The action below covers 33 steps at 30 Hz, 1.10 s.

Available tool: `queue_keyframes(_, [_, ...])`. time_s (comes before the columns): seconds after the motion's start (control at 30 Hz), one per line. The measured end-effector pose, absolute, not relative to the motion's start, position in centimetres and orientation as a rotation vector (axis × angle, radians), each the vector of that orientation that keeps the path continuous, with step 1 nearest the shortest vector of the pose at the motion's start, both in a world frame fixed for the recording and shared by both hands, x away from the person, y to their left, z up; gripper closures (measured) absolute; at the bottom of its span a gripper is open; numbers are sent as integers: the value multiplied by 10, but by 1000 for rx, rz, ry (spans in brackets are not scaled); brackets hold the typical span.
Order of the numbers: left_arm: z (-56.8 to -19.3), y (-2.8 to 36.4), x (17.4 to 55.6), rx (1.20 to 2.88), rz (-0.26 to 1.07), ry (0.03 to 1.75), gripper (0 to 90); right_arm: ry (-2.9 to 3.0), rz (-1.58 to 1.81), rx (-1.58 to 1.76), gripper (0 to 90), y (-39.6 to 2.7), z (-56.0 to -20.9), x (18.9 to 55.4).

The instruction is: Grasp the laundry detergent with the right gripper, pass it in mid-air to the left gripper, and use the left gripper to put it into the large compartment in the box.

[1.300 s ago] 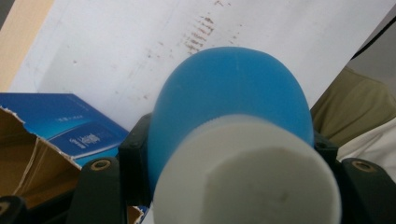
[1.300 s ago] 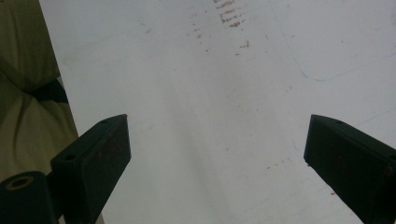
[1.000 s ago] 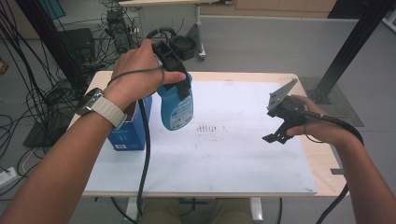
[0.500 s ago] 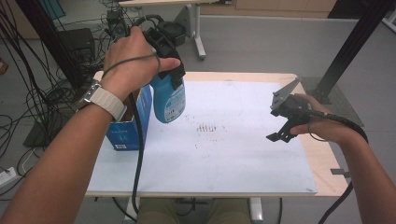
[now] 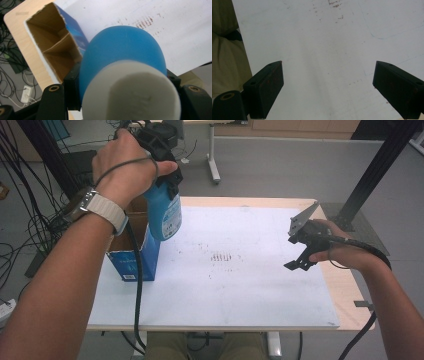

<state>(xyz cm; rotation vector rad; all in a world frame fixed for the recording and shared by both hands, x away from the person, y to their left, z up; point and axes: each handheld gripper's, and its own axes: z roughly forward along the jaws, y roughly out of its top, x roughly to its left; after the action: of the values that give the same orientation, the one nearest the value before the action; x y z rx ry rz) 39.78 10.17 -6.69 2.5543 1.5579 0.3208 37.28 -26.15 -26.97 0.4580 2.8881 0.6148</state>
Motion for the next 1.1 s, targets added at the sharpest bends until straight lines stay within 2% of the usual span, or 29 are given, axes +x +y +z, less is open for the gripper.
queue_keyframes(0.43, [-46, 134, 408, 2447, 340, 1741, 376, 2904, 578, 460, 101, -261, -277, 379])
queue_keyframes(1.1, [-51, 178, 419, 2315, 385, 1906, 376, 2906, 567, 481, 100, -261, -281, 381])
